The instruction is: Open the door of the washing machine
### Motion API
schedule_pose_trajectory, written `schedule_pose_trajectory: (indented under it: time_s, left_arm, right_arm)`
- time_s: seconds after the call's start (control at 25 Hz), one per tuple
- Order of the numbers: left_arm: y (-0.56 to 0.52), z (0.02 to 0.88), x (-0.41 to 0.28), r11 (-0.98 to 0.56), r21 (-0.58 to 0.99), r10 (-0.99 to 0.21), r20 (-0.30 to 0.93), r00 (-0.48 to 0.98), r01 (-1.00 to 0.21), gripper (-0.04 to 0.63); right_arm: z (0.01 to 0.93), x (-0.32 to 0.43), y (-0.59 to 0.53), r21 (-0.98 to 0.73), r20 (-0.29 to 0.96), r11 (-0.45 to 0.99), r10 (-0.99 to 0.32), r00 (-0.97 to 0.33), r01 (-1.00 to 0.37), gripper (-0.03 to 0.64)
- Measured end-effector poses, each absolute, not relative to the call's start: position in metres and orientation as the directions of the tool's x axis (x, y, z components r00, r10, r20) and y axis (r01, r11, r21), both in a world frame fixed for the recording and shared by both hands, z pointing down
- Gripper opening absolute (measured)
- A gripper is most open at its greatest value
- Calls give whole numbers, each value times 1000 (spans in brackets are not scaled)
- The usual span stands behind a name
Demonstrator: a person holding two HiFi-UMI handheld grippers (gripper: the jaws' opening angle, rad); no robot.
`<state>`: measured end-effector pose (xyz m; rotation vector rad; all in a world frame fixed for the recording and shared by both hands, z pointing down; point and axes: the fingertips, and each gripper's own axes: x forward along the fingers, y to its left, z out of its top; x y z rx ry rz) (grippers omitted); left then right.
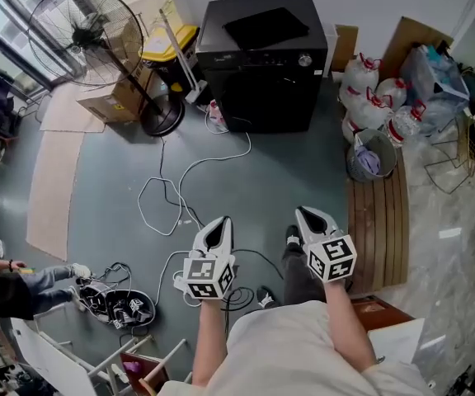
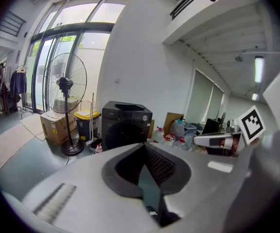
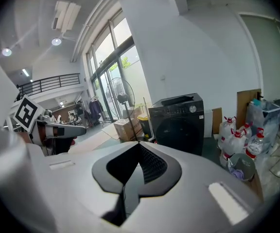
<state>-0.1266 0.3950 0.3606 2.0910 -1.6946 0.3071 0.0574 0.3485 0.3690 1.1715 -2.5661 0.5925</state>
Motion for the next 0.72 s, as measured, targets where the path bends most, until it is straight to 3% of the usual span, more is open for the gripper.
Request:
schedule_pose_trajectory:
  time_s: [0.48,0.72]
  left_arm:
    - [266,359,-101,-110,120,-864,479,155,-987,57]
    - [235,353,-97,-68,113,-862,494,115,-991,57]
  right_arm:
    - [377,67,218,-263,434,655,-575,-694,-708,0]
    - [376,57,183,-362,400,720,-454,-796,-592,0]
